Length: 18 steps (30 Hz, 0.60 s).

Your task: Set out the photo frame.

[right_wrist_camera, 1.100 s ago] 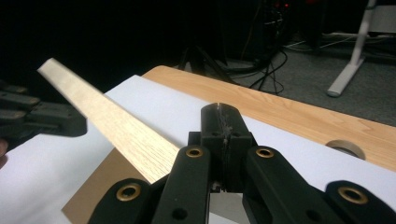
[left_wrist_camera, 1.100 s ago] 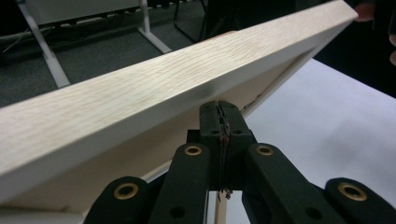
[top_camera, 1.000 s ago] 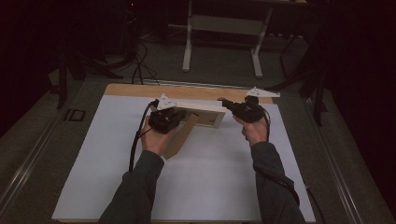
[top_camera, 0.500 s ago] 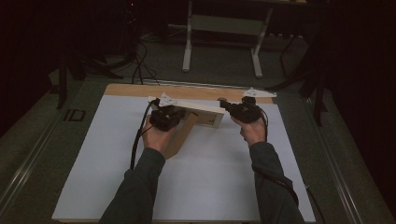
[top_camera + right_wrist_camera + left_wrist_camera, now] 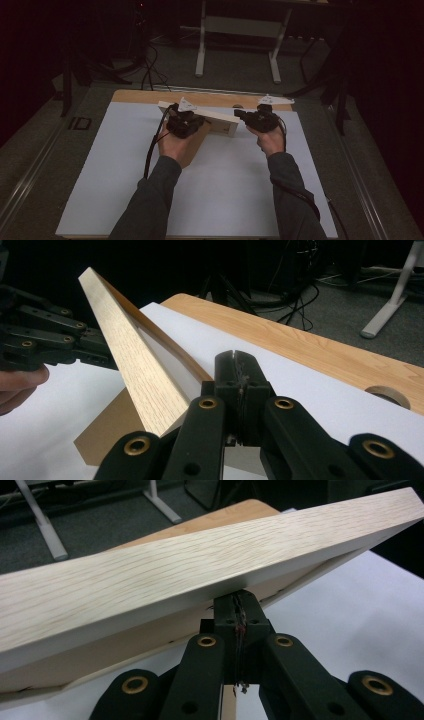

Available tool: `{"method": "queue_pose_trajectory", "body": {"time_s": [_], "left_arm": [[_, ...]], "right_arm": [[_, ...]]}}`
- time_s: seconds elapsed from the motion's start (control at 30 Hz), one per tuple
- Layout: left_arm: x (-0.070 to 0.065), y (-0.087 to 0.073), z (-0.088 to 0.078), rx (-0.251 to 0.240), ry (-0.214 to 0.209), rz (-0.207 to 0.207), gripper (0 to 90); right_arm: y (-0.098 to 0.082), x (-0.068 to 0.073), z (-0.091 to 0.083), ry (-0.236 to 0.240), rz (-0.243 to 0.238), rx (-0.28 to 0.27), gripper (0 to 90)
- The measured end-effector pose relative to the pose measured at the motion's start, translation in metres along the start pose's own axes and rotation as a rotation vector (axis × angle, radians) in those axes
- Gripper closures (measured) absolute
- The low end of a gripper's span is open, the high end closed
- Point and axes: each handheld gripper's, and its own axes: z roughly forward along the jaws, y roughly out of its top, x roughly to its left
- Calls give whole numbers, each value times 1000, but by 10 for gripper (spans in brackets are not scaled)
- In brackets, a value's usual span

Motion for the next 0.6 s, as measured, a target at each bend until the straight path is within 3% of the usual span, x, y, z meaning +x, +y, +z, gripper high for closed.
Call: {"method": "queue_pose_trajectory", "body": {"time_s": [0.6], "left_arm": [[0, 0, 1, 5, -18, -13, 900]], "right_arm": [[2, 10, -1, 47, -45, 20, 897]]}}
